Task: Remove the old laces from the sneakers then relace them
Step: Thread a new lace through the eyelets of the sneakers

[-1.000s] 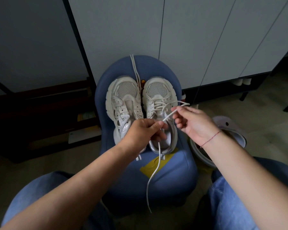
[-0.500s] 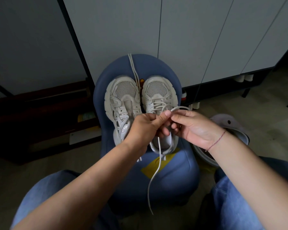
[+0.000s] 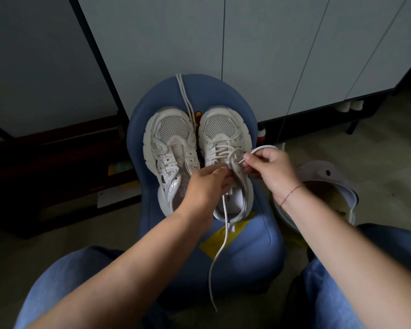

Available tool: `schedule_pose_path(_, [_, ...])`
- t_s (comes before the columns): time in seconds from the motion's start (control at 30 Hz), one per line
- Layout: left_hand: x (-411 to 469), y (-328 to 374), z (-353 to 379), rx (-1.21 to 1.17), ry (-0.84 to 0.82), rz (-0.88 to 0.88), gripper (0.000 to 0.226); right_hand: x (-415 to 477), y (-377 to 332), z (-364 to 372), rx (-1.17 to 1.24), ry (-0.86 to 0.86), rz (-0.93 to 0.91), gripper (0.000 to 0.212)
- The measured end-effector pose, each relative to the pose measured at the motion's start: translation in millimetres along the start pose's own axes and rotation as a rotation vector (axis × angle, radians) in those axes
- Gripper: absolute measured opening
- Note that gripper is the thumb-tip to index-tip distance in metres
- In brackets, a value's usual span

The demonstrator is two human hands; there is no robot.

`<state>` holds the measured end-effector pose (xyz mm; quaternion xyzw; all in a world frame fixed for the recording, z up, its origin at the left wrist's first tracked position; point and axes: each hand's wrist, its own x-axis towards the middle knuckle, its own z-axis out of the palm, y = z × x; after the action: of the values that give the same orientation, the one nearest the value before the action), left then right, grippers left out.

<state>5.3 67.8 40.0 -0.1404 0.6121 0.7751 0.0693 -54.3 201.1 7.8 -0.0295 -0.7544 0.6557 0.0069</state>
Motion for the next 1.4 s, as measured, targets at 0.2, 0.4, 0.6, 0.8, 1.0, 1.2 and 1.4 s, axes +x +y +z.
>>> schedule_pose_path(0.2, [8, -5, 9, -0.287, -0.012, -0.2, 0.027, 2, 8, 7, -0.123, 0.055, -0.072, 0.025])
schedule_pose_path(0.4, [19, -16, 13, -0.442, 0.048, -0.282, 0.027, 2, 9, 8, -0.124, 0.007, -0.053, 0.013])
schedule_pose_path(0.6, [23, -18, 14, -0.413, 0.035, -0.252, 0.028, 5, 2, -2, 0.104, -0.038, 0.119, 0.019])
schedule_pose_path(0.8, [24, -21, 13, -0.41, 0.042, -0.223, 0.025, 0, 0, 2, 0.034, -0.062, 0.049, 0.016])
schedule_pose_path(1.0, [25, -22, 12, -0.347, 0.036, -0.205, 0.02, -6, 1, -1, 0.08, -0.163, 0.059, 0.013])
schedule_pose_path(1.2, [26, -25, 15, -0.341, 0.071, -0.18, 0.019, -9, 2, -3, 0.084, -0.17, 0.011, 0.021])
schedule_pose_path(1.4, [23, -30, 7, -0.268, 0.016, -0.162, 0.018, -7, 5, -5, 0.044, -0.135, 0.001, 0.02])
